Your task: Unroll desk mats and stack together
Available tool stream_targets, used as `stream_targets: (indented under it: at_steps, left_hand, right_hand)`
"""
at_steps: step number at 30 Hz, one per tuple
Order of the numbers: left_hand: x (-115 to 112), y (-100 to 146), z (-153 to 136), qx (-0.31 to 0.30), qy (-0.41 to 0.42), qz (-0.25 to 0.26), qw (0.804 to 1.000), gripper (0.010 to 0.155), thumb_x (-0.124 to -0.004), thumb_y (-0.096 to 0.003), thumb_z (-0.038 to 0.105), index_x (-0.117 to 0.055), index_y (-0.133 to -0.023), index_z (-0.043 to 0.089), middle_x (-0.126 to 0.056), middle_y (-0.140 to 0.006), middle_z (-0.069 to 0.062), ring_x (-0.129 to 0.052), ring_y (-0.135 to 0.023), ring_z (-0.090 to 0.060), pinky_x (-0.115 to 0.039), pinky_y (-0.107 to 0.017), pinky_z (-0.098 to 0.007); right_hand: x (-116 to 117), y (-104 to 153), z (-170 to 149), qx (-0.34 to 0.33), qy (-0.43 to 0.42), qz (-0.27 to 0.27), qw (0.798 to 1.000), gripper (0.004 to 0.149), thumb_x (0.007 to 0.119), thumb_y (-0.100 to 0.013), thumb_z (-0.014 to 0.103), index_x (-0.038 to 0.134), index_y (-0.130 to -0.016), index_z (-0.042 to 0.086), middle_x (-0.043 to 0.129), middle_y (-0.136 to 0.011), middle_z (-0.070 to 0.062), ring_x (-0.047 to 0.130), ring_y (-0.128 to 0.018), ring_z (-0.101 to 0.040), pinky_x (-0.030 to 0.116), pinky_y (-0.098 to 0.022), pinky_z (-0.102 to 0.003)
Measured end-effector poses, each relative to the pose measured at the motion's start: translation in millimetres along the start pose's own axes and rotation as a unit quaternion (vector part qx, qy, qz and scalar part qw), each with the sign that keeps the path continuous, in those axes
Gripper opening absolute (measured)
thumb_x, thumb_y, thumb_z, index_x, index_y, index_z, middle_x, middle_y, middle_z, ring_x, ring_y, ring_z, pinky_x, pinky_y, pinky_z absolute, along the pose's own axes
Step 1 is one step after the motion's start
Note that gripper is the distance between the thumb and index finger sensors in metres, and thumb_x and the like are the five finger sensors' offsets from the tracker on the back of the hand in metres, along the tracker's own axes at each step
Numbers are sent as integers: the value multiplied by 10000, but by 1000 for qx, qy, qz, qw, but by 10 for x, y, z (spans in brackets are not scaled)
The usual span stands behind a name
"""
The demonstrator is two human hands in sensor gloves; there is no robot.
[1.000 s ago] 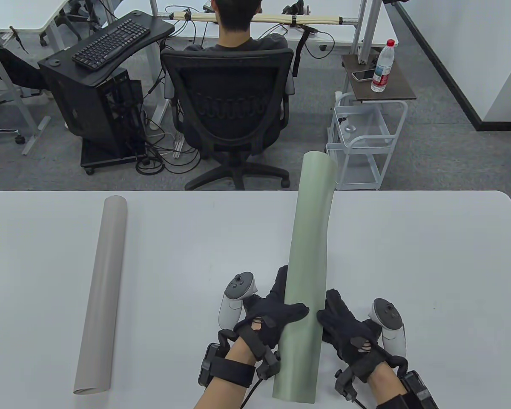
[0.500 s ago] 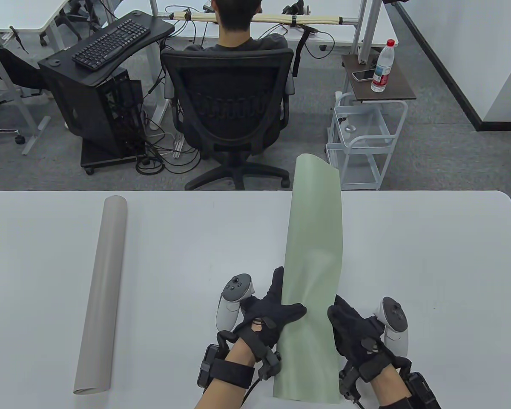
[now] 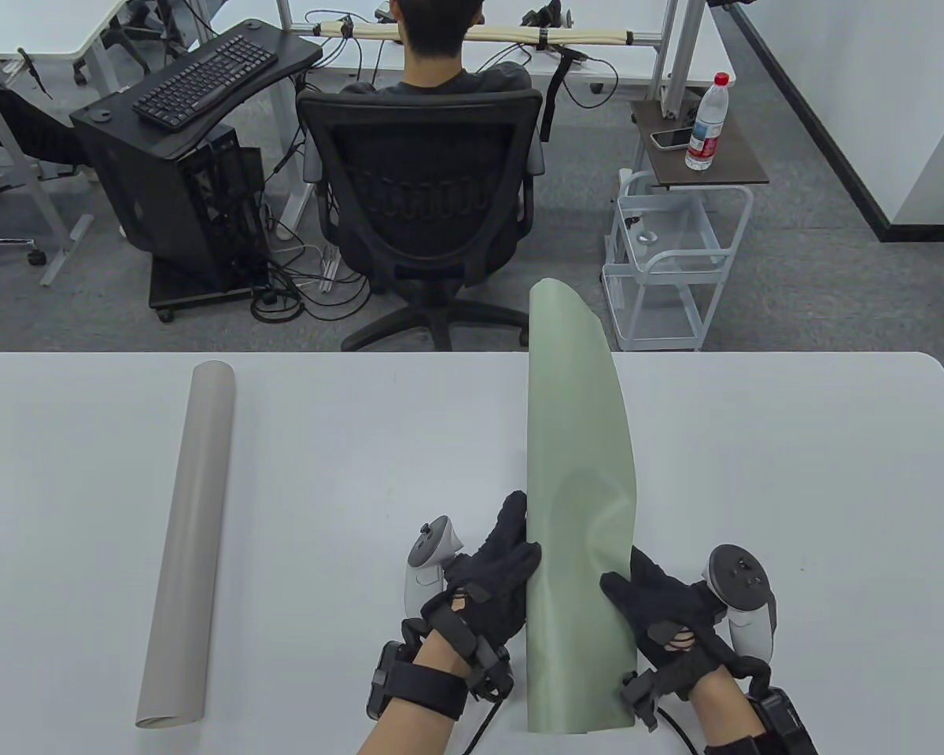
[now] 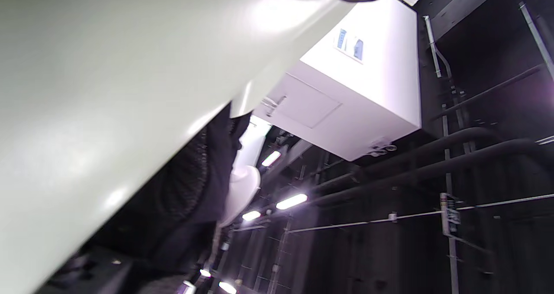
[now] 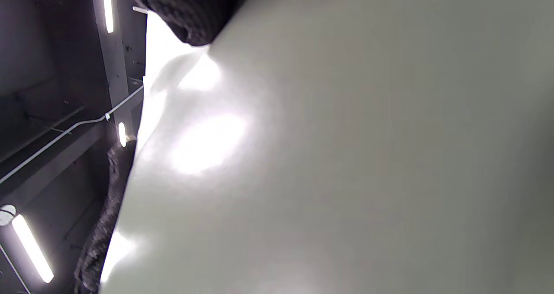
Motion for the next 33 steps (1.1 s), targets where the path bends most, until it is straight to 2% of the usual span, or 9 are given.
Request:
stream_targets:
  at_steps: [2,5,8,11,13,16,20,27,33]
  left_hand:
    - [23,11,8,-5,16,12,1000,838,-703,-501,311,-24,-989,355,-57,-1152,-77,-549,-1016,-483,-596,-738,-614]
    - [47,-2,-31,-1,75,22,997,1017,-874,-467,333,-7,-957,131,-317,-1119,-154,-691,-910,-337,-698,-722,-463]
    - [-1,-17,-13,21,73,18,997,870,-964,-435,410,-363,-1011,156,-624,-987,-60,-833,-726,-197,-810,-617,-390]
    - [-17,5,-1,57,26,26,998,744,-951,-421,529,-529,-982,278,-846,-622,99,-929,-424,-94,-904,-417,-335]
    - [-20,31,11,61,35,36,997,710,-915,-440,521,-522,-990,303,-829,-704,104,-927,-585,-140,-866,-535,-398]
    - [-21,37,-27,55,80,29,995,717,-861,-481,426,-393,-1019,352,-593,-1094,-127,-851,-910,-389,-822,-629,-541]
    - [45,68,20,40,62,46,996,787,-823,-491,374,-236,-1014,404,-612,-1101,-98,-875,-896,-372,-788,-632,-598]
    - [120,111,50,31,70,43,996,872,-683,-495,344,58,-949,275,-325,-1117,-210,-666,-949,-425,-660,-665,-627]
    - [130,121,15,19,113,15,993,877,-671,-478,241,82,-929,240,-183,-1133,-150,-578,-979,-469,-635,-668,-672]
  right_hand:
    - [14,7,18,-10,-7,-2,1000,523,732,-513,280,580,-1014,300,925,-754,-3,1005,-434,-192,889,-382,-371]
    - [41,12,57,-21,-35,19,999,524,736,-511,275,587,-1013,294,929,-753,-6,1009,-431,-196,890,-378,-375]
    - [54,6,49,-22,-16,18,999,522,746,-502,275,610,-1006,286,942,-739,-5,1012,-416,-199,893,-368,-376]
    - [55,-11,33,-21,-50,48,997,521,741,-512,273,602,-1014,275,936,-744,-14,1005,-408,-196,889,-359,-369]
    - [33,-7,30,-15,-49,43,998,519,739,-513,271,603,-1014,272,935,-738,-25,1002,-383,-188,890,-335,-359]
    - [-16,-6,-4,-6,-2,8,1000,512,743,-502,273,629,-1001,282,946,-720,-28,1001,-356,-186,889,-314,-355]
    - [-90,-27,-34,1,-5,14,1000,513,746,-500,271,634,-1000,292,945,-725,-34,1006,-359,-194,890,-306,-361]
    - [-238,-27,-64,11,-23,9,1000,515,757,-497,259,647,-1000,276,953,-724,-48,1016,-340,-197,895,-288,-359]
    - [-345,-51,-164,27,-30,3,999,511,767,-494,261,663,-994,279,959,-719,-46,1011,-343,-199,892,-296,-365]
Point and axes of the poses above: the tracker on the back of each hand, its own z axis roughly to the thumb side, its own y axis roughly from the fingertips to the wrist, x = y × z, the point moved 1 cm from there along -y, roughly from the wrist to the fingertips
